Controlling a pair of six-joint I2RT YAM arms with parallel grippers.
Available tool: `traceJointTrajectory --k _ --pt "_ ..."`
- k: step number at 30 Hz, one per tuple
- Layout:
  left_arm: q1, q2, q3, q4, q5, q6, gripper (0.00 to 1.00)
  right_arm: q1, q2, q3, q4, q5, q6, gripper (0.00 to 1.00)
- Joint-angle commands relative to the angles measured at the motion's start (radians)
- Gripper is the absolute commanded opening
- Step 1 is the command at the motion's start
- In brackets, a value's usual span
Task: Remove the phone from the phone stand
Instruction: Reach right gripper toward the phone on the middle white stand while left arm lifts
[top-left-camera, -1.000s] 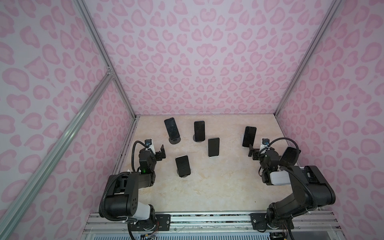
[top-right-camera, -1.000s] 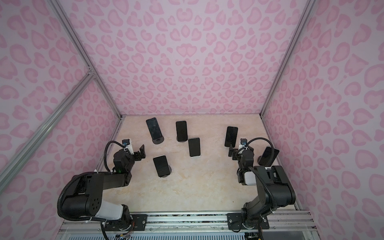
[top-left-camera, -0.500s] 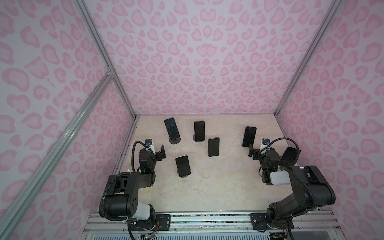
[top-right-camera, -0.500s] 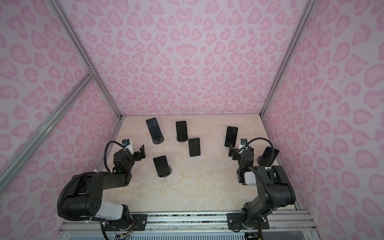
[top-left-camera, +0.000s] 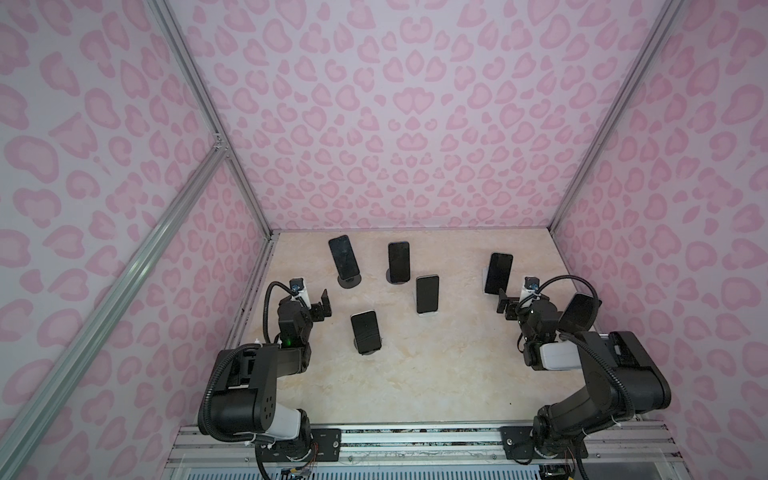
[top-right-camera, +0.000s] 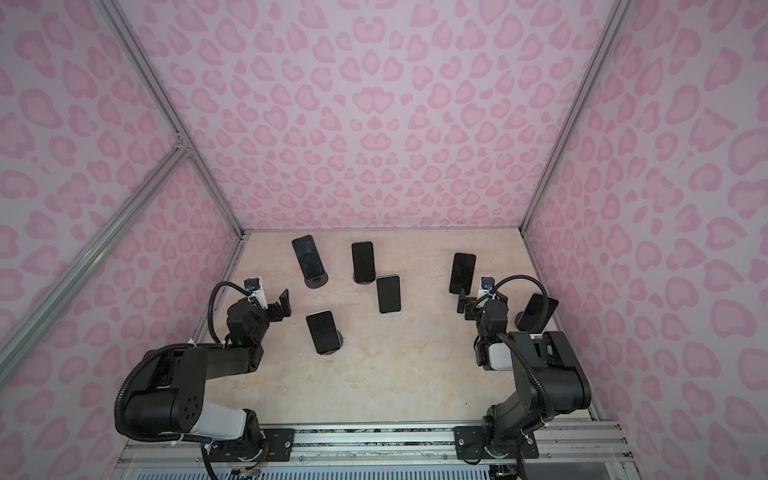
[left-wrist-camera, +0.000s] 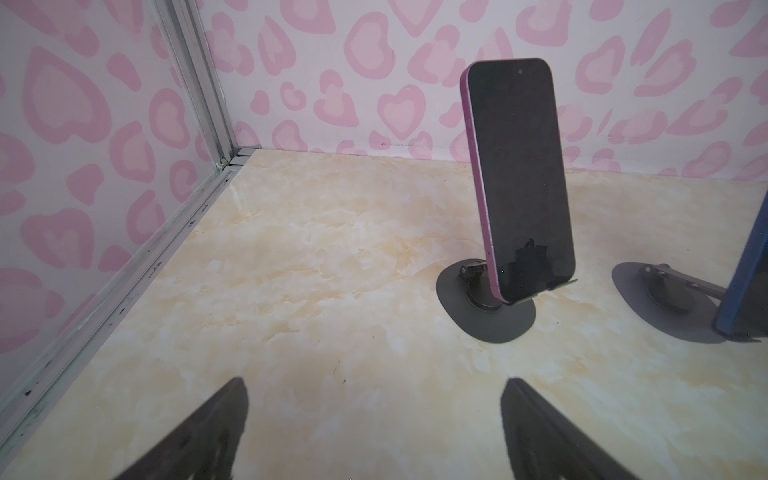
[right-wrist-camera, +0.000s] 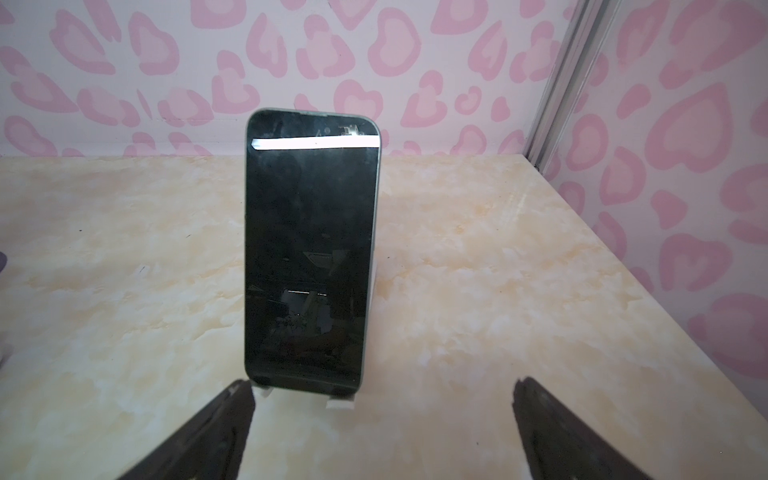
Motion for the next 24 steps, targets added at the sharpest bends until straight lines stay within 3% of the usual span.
traceJointTrajectory --k 1,3,9,15,20,24 --pt "0.0 -0.003 0.001 0.023 -0.001 0.004 0.98 0.002 -0.002 -0.002 0.012 0.004 0.001 1.0" --pt "0.0 -0.009 0.006 0.019 -0.003 0.003 0.98 -0.002 -0.012 0.013 -0.025 0.021 0.011 1.0" --pt "-0.001 -0.127 0.117 -0.263 0.007 0.011 0.98 -0.004 -0.093 0.1 -0.241 0.01 0.009 1.0" --pt "-0.006 -0.261 0.148 -0.336 0.007 0.003 0.98 0.012 -0.149 0.158 -0.379 -0.006 -0.016 1.0" --pt "-0.021 -0.379 0.162 -0.362 0.029 -0.08 0.98 0.058 -0.251 0.19 -0.443 0.01 -0.003 1.0" --pt "-0.062 -0.515 0.193 -0.398 0.032 -0.141 0.98 0.168 -0.347 0.282 -0.613 0.117 -0.031 1.0"
